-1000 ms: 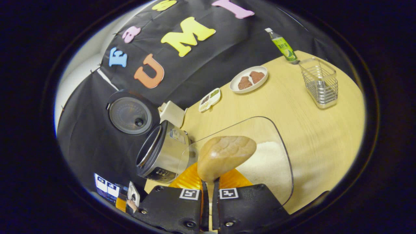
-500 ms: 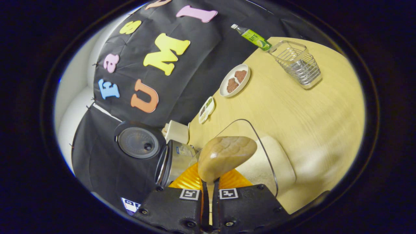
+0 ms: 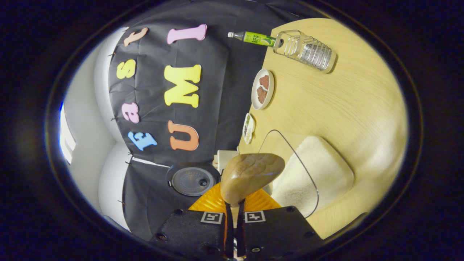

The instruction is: Close the left gripper, press the button to open the rice cooker; take a wooden spoon from the chopstick holder with the right hand, scoop a spoonful of rice and pour it into the rice cooker, then put the wooden spoon back into the chopstick holder.

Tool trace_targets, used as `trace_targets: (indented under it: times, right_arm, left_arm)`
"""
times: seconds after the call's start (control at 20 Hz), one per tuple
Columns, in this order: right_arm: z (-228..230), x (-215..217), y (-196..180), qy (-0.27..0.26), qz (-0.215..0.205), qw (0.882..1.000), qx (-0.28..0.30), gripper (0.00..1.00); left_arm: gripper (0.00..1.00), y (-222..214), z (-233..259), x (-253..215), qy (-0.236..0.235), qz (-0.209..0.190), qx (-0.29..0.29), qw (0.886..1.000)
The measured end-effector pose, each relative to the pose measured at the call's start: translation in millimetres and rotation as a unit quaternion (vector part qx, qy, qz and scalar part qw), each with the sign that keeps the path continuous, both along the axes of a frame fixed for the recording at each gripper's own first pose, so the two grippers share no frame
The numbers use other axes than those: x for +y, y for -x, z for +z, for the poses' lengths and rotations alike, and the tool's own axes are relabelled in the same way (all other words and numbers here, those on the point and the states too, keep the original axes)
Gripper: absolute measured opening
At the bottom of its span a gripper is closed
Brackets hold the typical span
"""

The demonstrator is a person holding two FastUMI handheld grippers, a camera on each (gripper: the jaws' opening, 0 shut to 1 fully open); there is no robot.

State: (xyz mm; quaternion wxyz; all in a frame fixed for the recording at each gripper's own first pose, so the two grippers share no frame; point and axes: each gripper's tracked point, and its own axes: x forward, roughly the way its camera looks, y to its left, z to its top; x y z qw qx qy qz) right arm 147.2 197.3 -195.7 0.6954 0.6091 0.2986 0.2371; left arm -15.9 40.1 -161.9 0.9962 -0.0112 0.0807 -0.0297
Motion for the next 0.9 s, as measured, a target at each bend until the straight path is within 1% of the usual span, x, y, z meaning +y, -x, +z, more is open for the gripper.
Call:
trace_targets:
  times: [0.15,0.3,0.55,0.75,0.9]
  right_arm:
    - [20.3,10.4,4.2,-0.033,0.005,0.999,-0.001,0.08]
    - [40.5,23.8,6.4,-0.033,0.013,0.999,-0.021,0.08]
    - [66.1,54.7,-3.1,-0.038,0.017,0.999,-0.028,0.08]
    - [83.6,91.0,-14.7,-0.022,0.02,0.999,-0.04,0.08]
    - [90.4,123.5,-24.8,0.007,0.026,0.999,-0.041,0.08]
  left_arm:
    - [0.95,1.2,0.0,5.2,-0.001,0.005,0.0,1.0]
    - [0.95,2.5,2.9,8.5,0.002,0.005,0.001,1.0]
    - [0.95,9.7,20.1,18.9,-0.002,0.005,-0.015,1.0]
    - [0.95,21.3,25.3,29.2,-0.01,0.0,-0.021,1.0]
    - [0.95,28.2,26.9,39.4,-0.013,0.001,-0.024,1.0]
